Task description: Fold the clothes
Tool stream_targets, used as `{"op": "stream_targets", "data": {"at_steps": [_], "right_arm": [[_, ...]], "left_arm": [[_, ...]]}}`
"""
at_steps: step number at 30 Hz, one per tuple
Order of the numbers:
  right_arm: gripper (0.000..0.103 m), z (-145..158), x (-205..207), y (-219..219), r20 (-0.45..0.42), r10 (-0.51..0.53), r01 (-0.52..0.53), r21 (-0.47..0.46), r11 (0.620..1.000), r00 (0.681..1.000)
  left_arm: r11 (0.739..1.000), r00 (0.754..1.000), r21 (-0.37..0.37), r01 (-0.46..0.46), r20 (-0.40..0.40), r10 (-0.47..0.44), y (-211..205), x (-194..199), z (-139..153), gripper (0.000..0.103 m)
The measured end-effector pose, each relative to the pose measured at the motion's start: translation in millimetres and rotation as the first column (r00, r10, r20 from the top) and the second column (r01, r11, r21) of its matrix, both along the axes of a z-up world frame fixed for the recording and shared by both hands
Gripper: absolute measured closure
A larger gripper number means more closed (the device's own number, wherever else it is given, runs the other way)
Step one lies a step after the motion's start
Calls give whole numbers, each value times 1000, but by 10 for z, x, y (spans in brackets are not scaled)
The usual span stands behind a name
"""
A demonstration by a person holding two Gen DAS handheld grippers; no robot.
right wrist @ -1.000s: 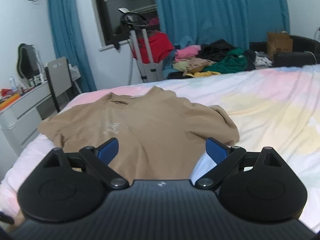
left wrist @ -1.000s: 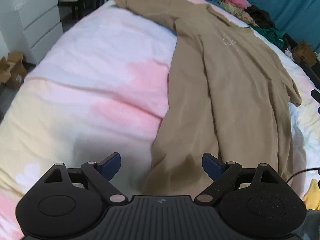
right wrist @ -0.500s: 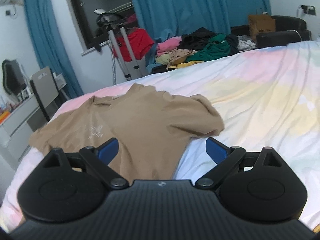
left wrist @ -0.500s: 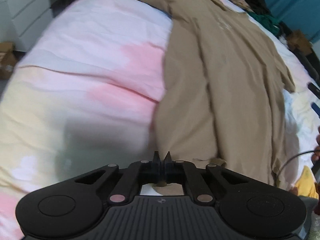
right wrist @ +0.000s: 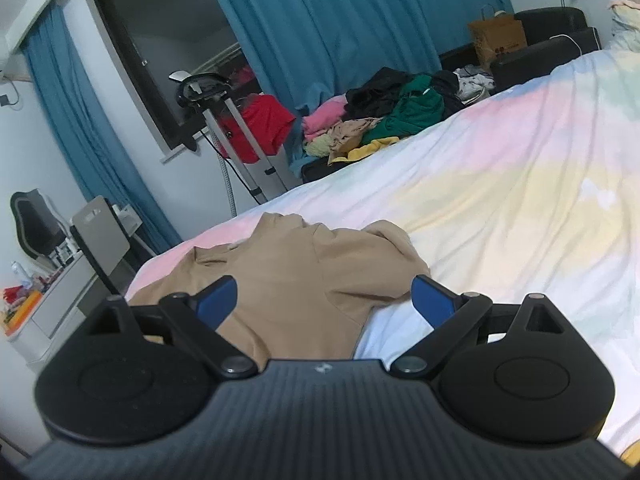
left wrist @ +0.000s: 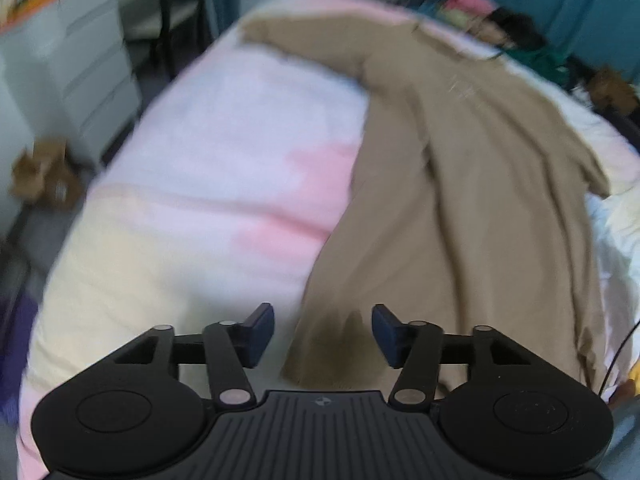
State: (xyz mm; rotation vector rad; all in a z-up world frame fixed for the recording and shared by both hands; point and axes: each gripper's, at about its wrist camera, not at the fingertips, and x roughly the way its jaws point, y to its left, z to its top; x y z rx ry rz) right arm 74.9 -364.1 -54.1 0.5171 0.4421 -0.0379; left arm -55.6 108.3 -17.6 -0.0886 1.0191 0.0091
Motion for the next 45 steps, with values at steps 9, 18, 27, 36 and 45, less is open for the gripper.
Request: {"op": "stream_targets", "data": {"at_steps": [9, 18, 27, 36, 45], "right_arm": [[8, -535, 210, -197, 17, -11, 2, 450, 893, 1000], [8, -1106, 847, -186, -22, -43, 49, 501, 864, 999], [4, -1407, 1320, -121, 3, -163, 146, 425, 893, 987], [5, -1430, 1674, -285, 169, -163, 75, 436, 897, 972], [93, -1219, 1979, -302, 90, -96, 73, 230, 970, 991]], "left_arm": [[990, 948, -101, 100, 313, -64, -761, 522, 246, 16], [981, 896, -120, 149, 436, -83, -1258, 1229, -416, 16], [990, 907, -115, 83, 421, -27, -904, 1635, -858, 16], [991, 933, -126, 53, 359, -5, -797, 1856, -1109, 16], [994, 934, -97, 58, 357, -20, -856, 1834, -1098, 16]]}}
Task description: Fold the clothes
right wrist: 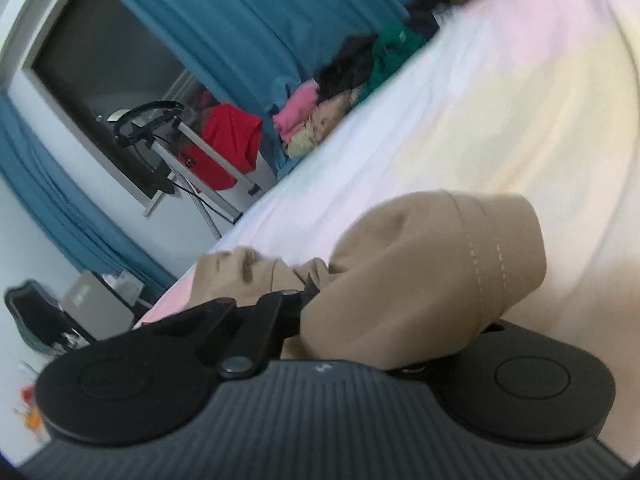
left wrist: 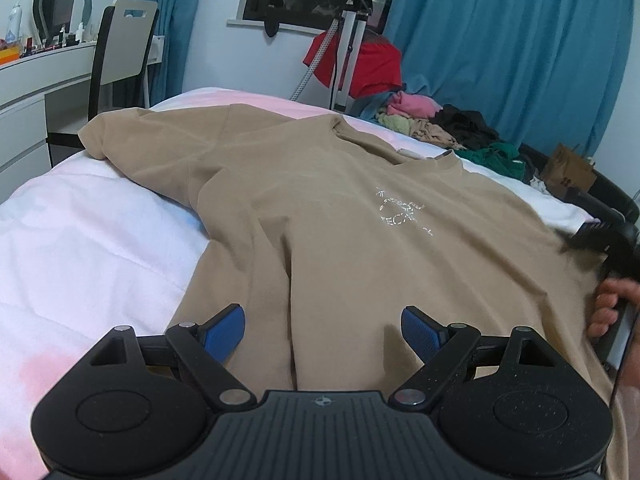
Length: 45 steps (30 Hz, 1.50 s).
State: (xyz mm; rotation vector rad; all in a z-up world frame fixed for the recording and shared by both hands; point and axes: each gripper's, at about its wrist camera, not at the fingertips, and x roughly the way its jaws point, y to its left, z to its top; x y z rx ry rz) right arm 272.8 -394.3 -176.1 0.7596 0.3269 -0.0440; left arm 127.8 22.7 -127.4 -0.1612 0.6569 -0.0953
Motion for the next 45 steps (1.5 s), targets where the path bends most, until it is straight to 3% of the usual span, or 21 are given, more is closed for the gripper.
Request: {"op": "stream_targets", "data": {"at_steps": [4, 7, 12, 18, 23, 26, 31, 33, 35, 36, 37, 39, 45], "right_arm": [[94, 159, -50, -191, 58, -73, 74, -18, 997, 996], [94, 215, 4, -340, 0, -134, 134, -63, 989, 991], [93, 416, 118, -262, -55, -168, 152, -228, 962, 984], [93, 985, 182, 470, 29, -168, 161, -487, 859, 985], [93, 1253, 259, 1340, 61, -56, 82, -648, 758, 997], [93, 1178, 419, 1861, 29, 16, 8, -689, 724, 999], [92, 722, 705, 2522, -98, 98, -139, -741, 657, 990], [91, 555, 776, 2662, -135, 122, -182, -740, 647, 983], [86, 441, 813, 2694, -167, 154, -227, -706, 671, 974], [68, 406, 812, 2686, -184, 184, -260, -673, 693, 966], [35, 400, 797, 2677, -192, 215, -288, -641, 712, 958], [10, 436, 753, 2638, -171, 268, -316, -602, 733, 948], [10, 790, 371, 2490, -100, 335, -339, -494, 800, 937]], "left_arm": [[1000, 1000, 12, 0, -2, 0, -12, 2, 5, 16], [1000, 1000, 16, 3, -7, -3, 14, 16, -8, 16], [1000, 1000, -9, -4, -9, 4, 91, 33, 38, 16], [1000, 999, -13, -15, 29, 15, 194, 18, 240, 16], [999, 998, 5, -49, 42, 48, 321, 10, 350, 16], [997, 996, -8, -77, 35, 77, 459, 10, 384, 16], [985, 988, -81, -154, 18, 156, 789, 43, 392, 16], [979, 984, -104, -175, -1, 176, 867, 88, 343, 16], [976, 983, -123, -181, -28, 179, 894, 160, 277, 16], [974, 983, -132, -185, -42, 181, 907, 197, 245, 16], [974, 983, -138, -181, -48, 176, 896, 215, 220, 16], [975, 985, -146, -170, -55, 163, 861, 240, 174, 16], [988, 993, -100, -120, -27, 118, 672, 221, 178, 16]]}}
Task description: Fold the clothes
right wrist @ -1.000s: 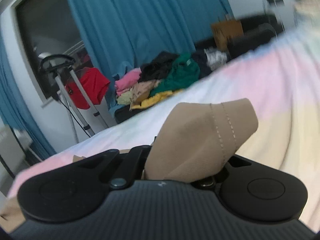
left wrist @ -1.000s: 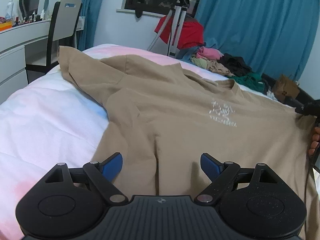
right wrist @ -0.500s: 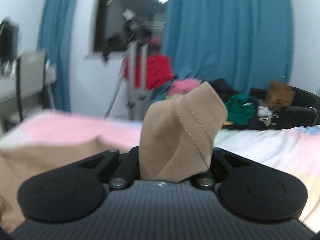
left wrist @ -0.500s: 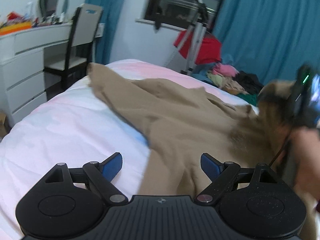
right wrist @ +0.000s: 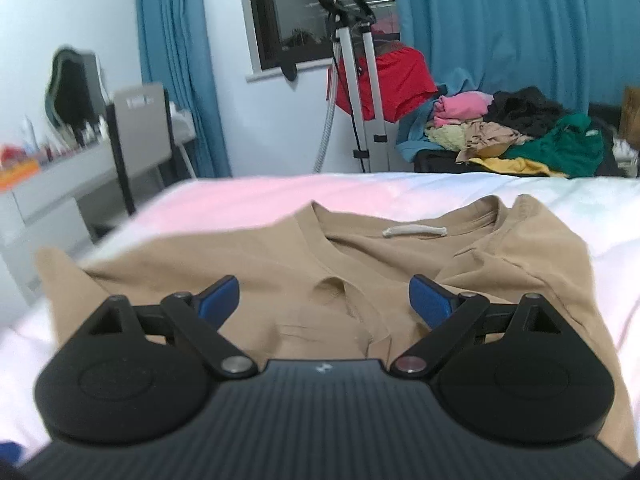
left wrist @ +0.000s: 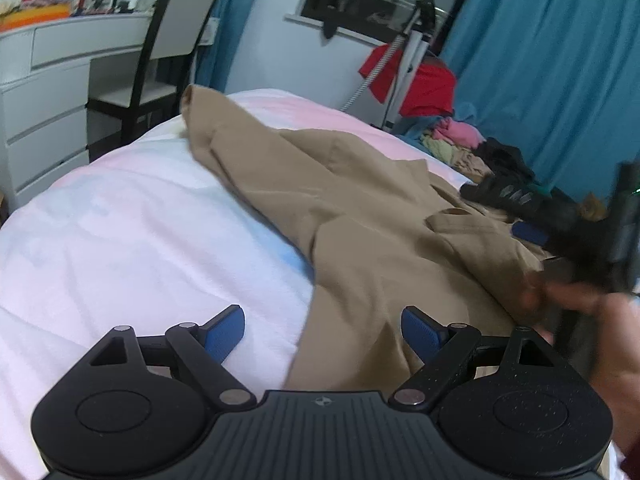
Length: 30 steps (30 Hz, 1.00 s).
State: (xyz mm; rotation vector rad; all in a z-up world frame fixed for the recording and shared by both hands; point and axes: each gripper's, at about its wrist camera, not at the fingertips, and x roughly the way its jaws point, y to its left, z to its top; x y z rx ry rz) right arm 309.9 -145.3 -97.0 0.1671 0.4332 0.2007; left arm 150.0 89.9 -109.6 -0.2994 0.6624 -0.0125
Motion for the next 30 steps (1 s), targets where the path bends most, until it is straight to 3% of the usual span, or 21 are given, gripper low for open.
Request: {"op": "stream_targets", "data": {"at_steps": [7, 13, 18, 25, 30], "right_arm": [[10, 477, -1002, -364, 71, 15, -20, 70, 997, 997], [10, 675, -1961, -674, 74, -1, -1, 37, 999, 997], [10, 751, -2626, -906, 35, -37, 35, 43, 998, 999], [10, 827, -3142, -1258, 72, -114, 107, 95, 990, 991], [10, 861, -3234, -1573, 122, -169, 150, 152, 977, 978]], "left_arm": [[999, 999, 36, 37, 0, -37, -235, -122, 14, 16], [992, 996, 95, 82, 10, -83, -421, -329, 69, 16], [994, 994, 35, 108, -27, -107, -427, -562, 71, 16], [971, 976, 97, 217, -48, -213, -719, -998, 108, 17], [933, 932, -2, 360, -47, -359, -1032, -1282, 184, 21]]}}
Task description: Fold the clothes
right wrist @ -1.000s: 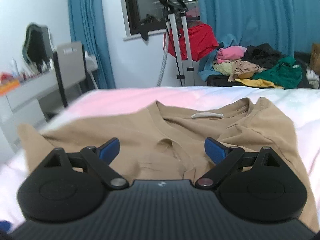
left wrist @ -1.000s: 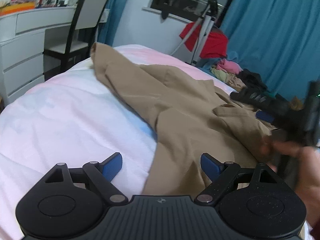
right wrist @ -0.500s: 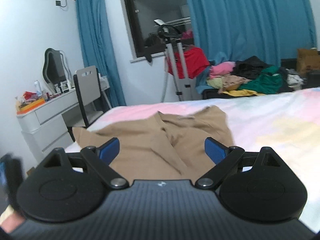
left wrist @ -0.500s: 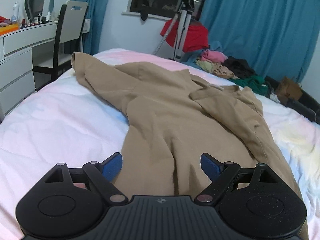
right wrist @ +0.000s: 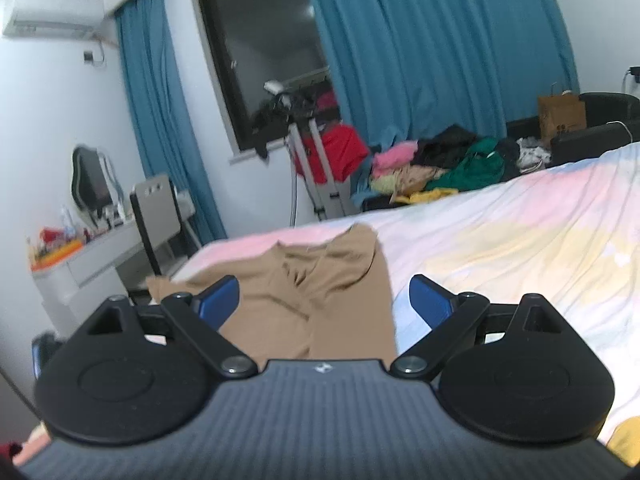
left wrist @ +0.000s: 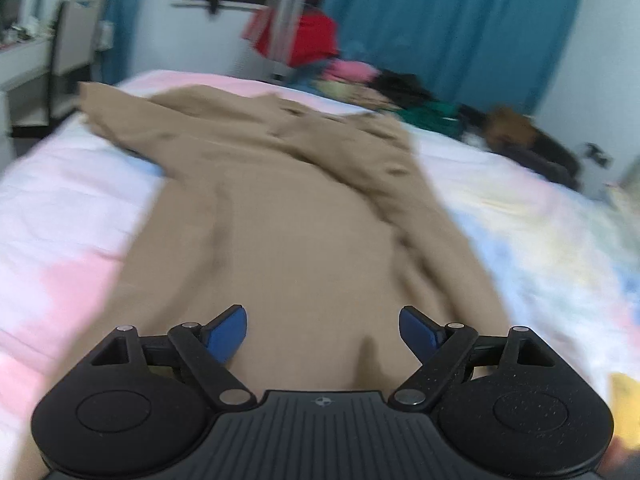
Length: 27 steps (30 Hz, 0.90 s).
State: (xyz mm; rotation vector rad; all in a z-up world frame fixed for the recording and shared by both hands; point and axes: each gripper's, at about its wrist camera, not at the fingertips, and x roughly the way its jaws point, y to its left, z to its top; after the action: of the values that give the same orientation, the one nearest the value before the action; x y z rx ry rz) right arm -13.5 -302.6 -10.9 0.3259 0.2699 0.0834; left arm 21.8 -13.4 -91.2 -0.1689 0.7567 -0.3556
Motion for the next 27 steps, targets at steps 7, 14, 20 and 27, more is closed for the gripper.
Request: {"op": "stream_targets", "data": {"at_steps": [7, 14, 20, 27], "right_arm": [[10, -83, -15, -488, 2, -83, 82, 79, 994, 997], [10, -219, 96, -717, -36, -108, 112, 140, 984, 994], [10, -297, 176, -667, -66, -89, 97, 136, 986, 994], [10, -313, 227, -573, -93, -74, 83, 97, 992, 993]], "left_arm": [[947, 958, -212, 240, -105, -266, -535, -367, -88, 34], [935, 906, -232, 267, -271, -326, -782, -547, -466, 56], [931, 885, -224, 288, -310, -348, -784, -518, -535, 74], [928, 907, -227, 295, -238, -347, -648, -567, -297, 101]]}}
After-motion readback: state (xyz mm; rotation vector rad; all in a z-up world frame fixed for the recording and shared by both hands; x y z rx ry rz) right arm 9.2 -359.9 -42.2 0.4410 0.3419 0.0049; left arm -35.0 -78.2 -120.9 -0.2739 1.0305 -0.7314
